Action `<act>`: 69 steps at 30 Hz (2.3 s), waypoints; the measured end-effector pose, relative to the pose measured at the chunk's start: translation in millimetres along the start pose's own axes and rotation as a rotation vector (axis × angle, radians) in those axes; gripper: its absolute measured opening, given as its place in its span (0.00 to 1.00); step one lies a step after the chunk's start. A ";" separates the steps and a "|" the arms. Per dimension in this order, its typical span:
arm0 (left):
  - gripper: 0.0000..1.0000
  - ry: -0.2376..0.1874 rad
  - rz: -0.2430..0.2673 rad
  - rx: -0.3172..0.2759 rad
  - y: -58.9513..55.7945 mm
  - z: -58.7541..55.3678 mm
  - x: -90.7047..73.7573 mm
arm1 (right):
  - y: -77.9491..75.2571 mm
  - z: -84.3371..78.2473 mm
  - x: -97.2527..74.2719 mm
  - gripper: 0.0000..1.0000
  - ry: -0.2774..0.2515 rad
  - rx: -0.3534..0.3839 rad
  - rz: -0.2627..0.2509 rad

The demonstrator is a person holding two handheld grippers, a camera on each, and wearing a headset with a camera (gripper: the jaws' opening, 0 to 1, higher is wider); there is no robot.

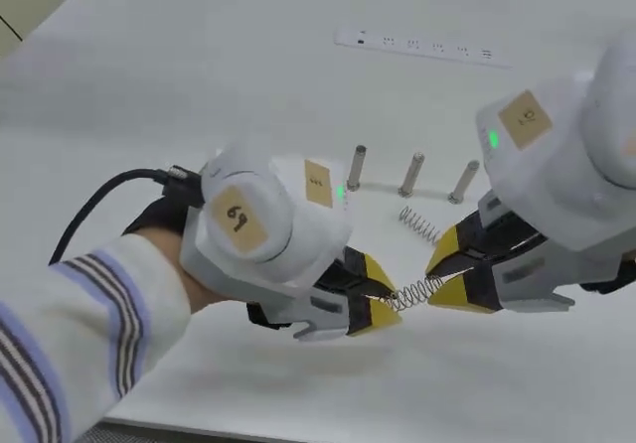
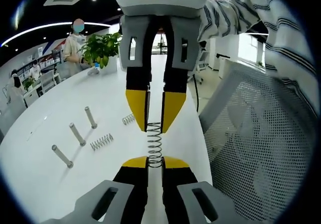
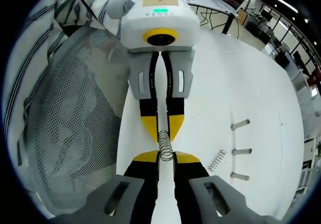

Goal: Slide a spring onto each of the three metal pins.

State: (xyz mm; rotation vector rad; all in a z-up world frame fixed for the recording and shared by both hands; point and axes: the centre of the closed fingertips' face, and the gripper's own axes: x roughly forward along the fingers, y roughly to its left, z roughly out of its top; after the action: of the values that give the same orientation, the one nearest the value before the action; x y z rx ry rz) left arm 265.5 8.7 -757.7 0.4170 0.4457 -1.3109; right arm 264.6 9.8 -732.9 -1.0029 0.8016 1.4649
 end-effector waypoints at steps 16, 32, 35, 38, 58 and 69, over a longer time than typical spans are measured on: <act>0.01 -0.011 -0.026 0.008 -3.1 3.1 9.7 | 4.1 3.5 -1.3 0.07 0.030 -0.010 0.018; 0.01 -0.055 -0.052 -0.018 -5.8 12.1 13.1 | 4.9 1.1 -9.1 0.08 0.004 0.016 0.054; 0.01 -0.050 -0.050 -0.007 -5.7 11.3 13.2 | 8.0 2.5 -7.2 0.08 -0.004 -0.026 0.075; 0.01 -0.045 -0.049 -0.004 -5.8 10.1 13.0 | 7.4 1.3 -4.3 0.08 0.002 -0.029 0.077; 0.01 -0.069 -0.033 0.003 1.1 16.8 6.0 | 4.2 2.3 8.7 0.09 0.029 -0.052 0.092; 0.02 -0.080 -0.031 -0.012 4.7 14.1 5.2 | -2.4 4.9 11.5 0.08 0.014 0.036 0.099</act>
State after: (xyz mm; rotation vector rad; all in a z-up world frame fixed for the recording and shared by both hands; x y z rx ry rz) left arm 272.2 -2.1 -748.5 0.3478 0.3945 -1.3492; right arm 266.2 19.2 -741.3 -0.9587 0.8950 1.5239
